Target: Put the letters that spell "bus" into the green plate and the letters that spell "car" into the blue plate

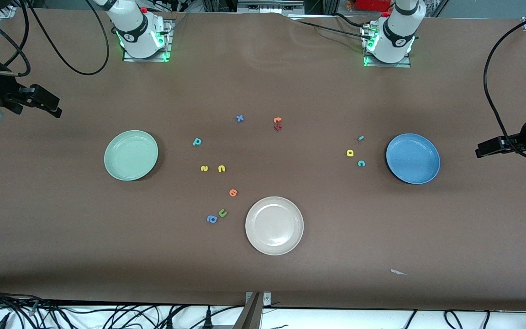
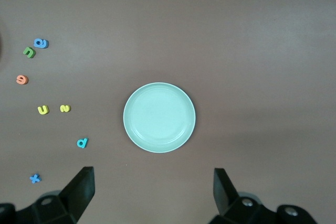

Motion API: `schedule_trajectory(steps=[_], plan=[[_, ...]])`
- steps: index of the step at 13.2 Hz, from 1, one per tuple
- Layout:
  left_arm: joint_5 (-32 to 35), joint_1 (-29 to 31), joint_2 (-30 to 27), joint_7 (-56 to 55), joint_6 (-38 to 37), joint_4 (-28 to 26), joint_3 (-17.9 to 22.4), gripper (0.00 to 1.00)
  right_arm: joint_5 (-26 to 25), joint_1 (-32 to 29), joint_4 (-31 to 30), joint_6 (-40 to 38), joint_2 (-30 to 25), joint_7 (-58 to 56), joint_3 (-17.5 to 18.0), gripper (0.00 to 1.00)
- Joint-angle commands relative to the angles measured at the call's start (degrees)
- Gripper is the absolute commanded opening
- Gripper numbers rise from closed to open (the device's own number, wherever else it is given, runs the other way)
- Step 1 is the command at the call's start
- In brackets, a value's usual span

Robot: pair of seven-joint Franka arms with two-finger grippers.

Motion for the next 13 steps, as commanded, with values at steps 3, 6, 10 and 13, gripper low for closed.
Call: schedule_trajectory(steps=[3, 6, 10, 13], plan=[[0.9, 0.1, -0.3, 1.1, -0.5, -0.2, -0.2, 1.00, 0.5, -0.2, 0.0, -0.4, -0.5, 0.4, 0.1, 1.00], [0.9, 0.1, -0.3, 1.1, -0.5, -0.2, -0.2, 1.00, 0.5, -0.2, 0.0, -0.4, -0.5, 0.4, 0.1, 1.00], [0.9, 0.1, -0.3, 1.1, -0.5, -0.2, -0.2, 1.00, 0.7, -0.2, 0.0, -1.7, -0.5, 0.7, 0.1, 1.00], [0.9, 0.1, -0.3, 1.1, -0.5, -0.2, -0.2, 1.00, 0.6, -0.2, 0.0, -1.8, -0.5, 0.7, 0.1, 1.00]])
